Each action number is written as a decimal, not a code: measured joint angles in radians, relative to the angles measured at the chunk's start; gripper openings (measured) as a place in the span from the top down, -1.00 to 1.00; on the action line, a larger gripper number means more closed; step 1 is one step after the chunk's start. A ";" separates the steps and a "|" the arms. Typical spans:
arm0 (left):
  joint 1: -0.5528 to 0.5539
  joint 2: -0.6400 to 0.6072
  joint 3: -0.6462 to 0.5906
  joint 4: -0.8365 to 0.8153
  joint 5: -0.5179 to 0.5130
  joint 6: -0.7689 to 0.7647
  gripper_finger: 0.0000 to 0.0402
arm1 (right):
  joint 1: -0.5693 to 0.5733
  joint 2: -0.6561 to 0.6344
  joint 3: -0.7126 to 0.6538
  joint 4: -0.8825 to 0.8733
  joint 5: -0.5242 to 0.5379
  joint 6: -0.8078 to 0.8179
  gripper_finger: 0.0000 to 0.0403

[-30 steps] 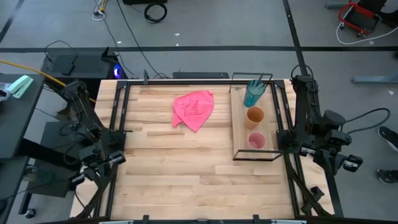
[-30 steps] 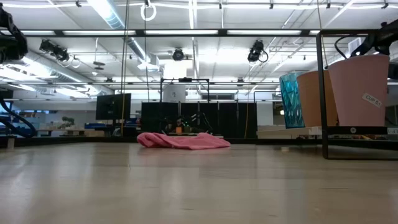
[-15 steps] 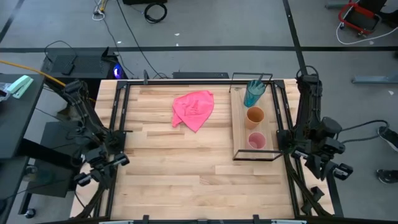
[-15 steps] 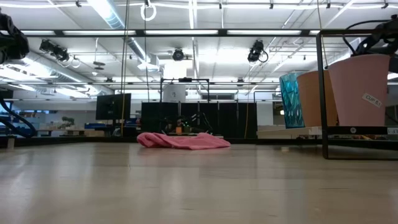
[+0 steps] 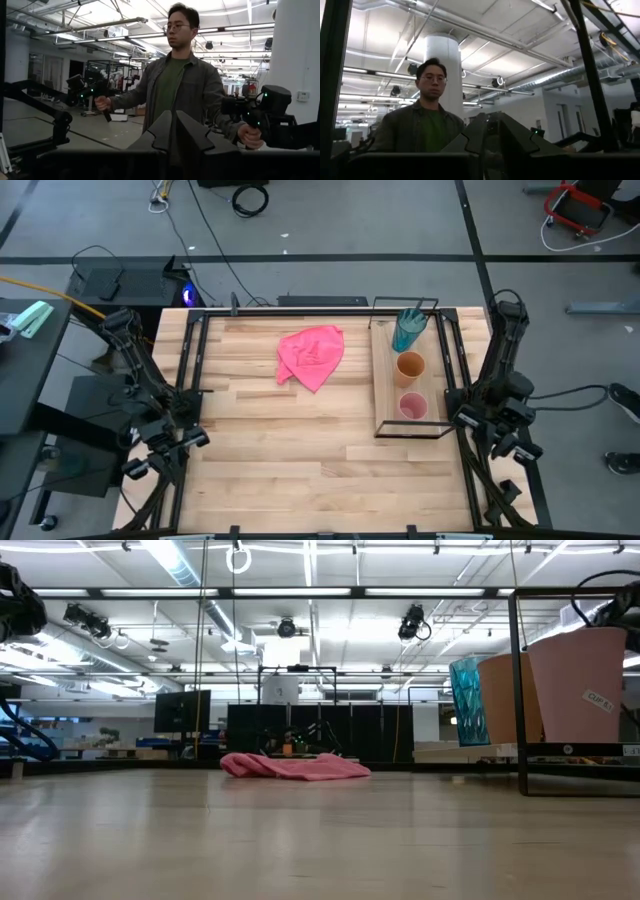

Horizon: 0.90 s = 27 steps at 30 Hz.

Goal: Stack small to large cups/mugs on shelf
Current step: Return to Home Position

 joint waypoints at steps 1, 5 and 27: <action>0.000 0.000 0.000 -0.004 0.000 0.000 0.86 | -0.006 0.000 -0.022 0.030 -0.002 0.000 0.72; 0.000 0.001 0.000 -0.025 0.000 -0.002 0.85 | -0.018 0.000 -0.058 0.069 -0.001 0.003 0.72; 0.000 0.074 0.000 -0.121 -0.018 0.006 0.82 | -0.017 0.001 -0.136 -0.026 0.006 0.023 0.72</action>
